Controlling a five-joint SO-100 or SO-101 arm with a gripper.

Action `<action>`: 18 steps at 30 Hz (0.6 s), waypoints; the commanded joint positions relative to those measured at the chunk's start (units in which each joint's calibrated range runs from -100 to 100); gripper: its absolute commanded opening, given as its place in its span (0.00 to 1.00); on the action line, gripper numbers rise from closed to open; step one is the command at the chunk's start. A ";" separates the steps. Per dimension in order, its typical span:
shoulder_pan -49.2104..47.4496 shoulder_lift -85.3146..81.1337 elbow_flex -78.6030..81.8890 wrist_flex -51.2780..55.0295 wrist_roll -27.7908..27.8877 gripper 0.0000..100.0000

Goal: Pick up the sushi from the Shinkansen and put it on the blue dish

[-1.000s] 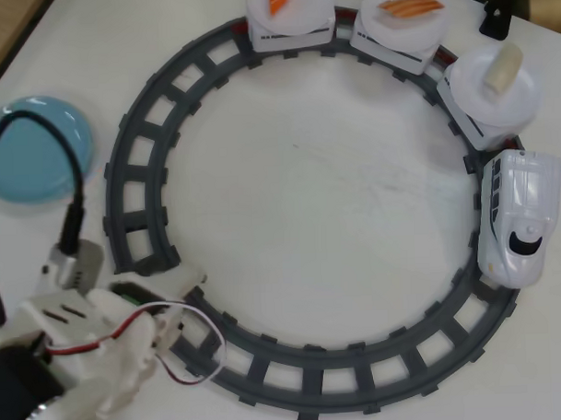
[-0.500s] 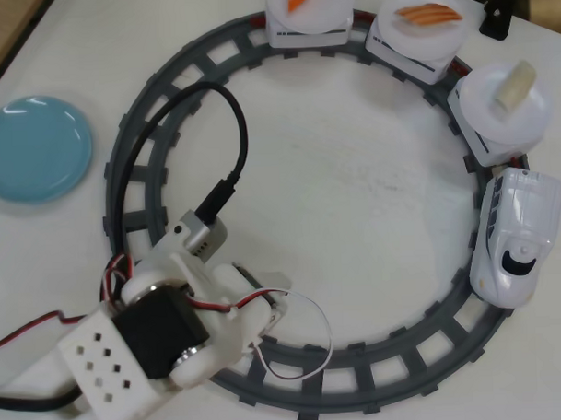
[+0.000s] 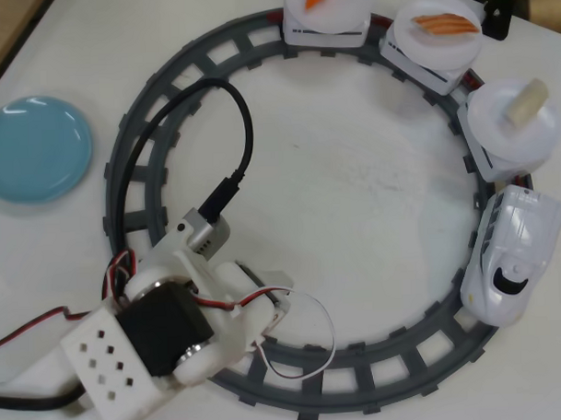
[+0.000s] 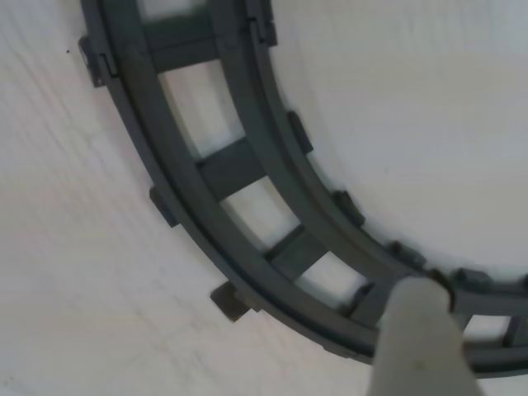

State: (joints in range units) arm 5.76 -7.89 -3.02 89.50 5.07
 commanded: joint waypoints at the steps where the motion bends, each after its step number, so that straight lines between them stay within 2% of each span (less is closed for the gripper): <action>1: 0.58 -0.12 -3.20 -0.45 -0.36 0.22; 18: 0.75 0.71 -7.89 -0.45 -0.31 0.23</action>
State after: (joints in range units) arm 5.76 -7.04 -7.50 89.50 5.07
